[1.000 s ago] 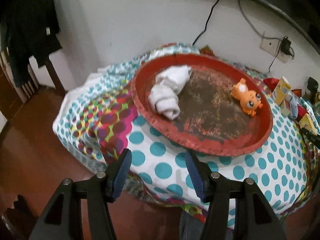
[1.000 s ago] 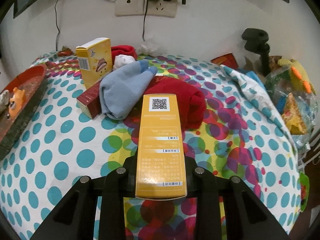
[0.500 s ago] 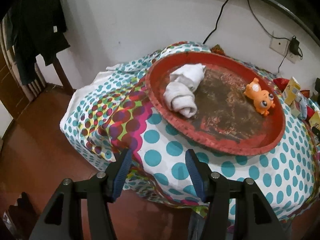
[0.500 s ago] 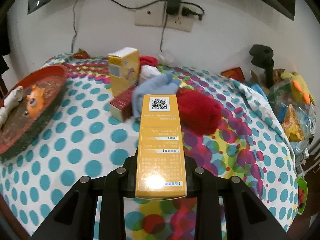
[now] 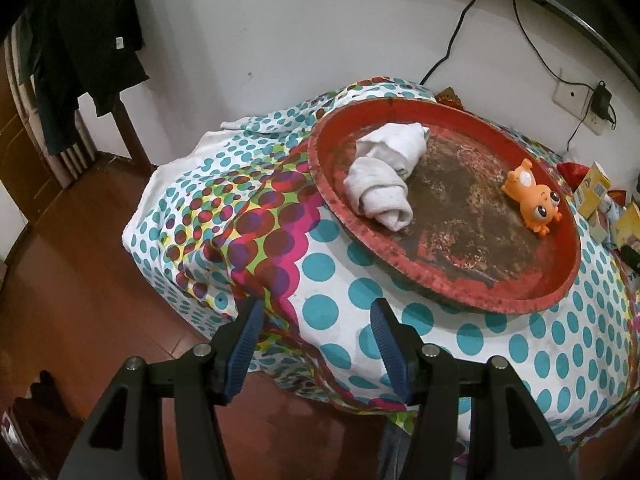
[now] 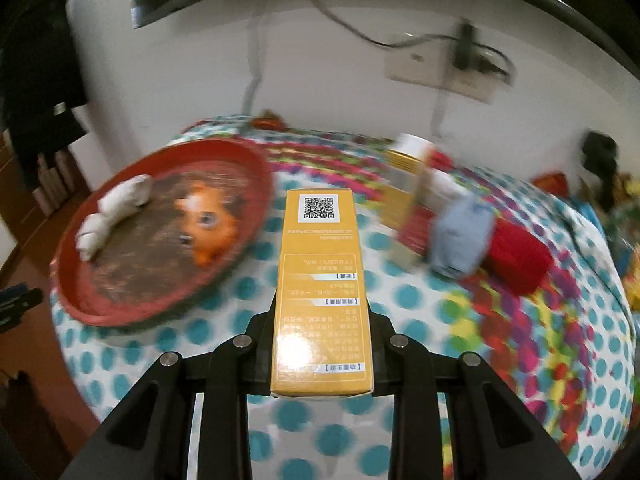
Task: Organize objects
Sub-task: 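Carry the yellow QR-code box toward the red tray with the right gripper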
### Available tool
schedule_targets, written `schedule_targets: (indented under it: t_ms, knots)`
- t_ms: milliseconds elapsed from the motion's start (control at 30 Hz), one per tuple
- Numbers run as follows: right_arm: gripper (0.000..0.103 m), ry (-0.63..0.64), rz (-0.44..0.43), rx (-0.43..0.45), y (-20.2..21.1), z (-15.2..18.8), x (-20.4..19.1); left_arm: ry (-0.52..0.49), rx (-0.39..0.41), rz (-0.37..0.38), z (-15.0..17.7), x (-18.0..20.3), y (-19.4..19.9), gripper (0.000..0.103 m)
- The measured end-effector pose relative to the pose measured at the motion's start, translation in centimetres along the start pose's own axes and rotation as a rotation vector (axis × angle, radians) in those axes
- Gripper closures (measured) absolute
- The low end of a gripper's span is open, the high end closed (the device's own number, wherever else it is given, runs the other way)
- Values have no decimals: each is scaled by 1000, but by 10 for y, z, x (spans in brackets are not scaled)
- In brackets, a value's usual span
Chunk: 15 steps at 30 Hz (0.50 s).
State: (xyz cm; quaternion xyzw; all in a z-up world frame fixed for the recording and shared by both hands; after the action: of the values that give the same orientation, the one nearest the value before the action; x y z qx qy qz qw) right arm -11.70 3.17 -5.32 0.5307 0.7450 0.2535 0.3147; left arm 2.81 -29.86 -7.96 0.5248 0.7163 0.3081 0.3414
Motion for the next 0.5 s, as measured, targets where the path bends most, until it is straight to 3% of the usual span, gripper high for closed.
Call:
schedule_targets:
  t_ms: [167, 500]
  knots:
    - [75, 87, -60, -8, -5, 3, -54, 15, -4, -9, 1, -7, 0, 46]
    - [75, 175, -133, -59, -25, 8, -124, 58, -40, -30, 7, -25, -8, 46]
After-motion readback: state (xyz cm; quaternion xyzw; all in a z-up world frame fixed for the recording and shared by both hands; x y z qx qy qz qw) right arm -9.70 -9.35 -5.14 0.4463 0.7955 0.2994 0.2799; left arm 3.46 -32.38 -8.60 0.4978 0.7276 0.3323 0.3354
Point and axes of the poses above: each gripper's, at about its wrist camera, not at the fingertips, and y roughly against the way its jaws point, x to its right, z to its underside, the point moved 8 cm from there along -y, roughly the way its jaws point, and after that the axes turned 15 degrees about -y, right-handed, at the moved point
